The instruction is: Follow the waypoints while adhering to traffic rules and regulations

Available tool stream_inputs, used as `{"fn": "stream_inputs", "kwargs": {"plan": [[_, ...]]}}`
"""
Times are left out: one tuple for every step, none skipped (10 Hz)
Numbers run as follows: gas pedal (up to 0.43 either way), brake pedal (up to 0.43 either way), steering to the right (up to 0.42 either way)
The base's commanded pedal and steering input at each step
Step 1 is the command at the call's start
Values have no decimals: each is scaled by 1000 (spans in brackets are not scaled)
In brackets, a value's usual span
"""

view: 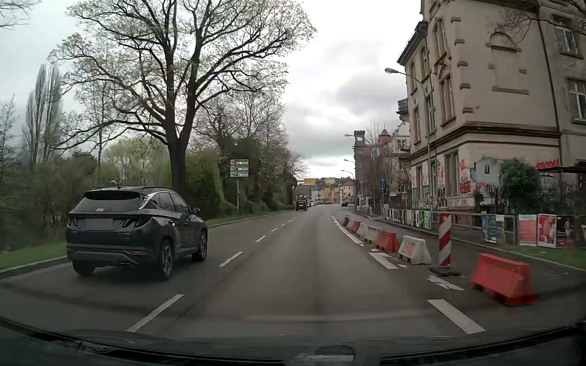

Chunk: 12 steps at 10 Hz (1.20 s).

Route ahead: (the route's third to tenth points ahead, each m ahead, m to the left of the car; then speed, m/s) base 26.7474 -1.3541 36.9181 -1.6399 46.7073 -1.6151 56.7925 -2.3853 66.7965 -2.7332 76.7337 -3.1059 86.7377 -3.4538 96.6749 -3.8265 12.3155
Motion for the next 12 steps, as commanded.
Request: {"fn": "stream_inputs", "kwargs": {"plan": [[110,0,5],[110,0,4],[110,0,4],[110,0,4],[110,0,5],[110,0,5],[110,0,5],[110,0,5],[110,0,5],[110,0,5],[110,0,5],[110,0,6]]}}
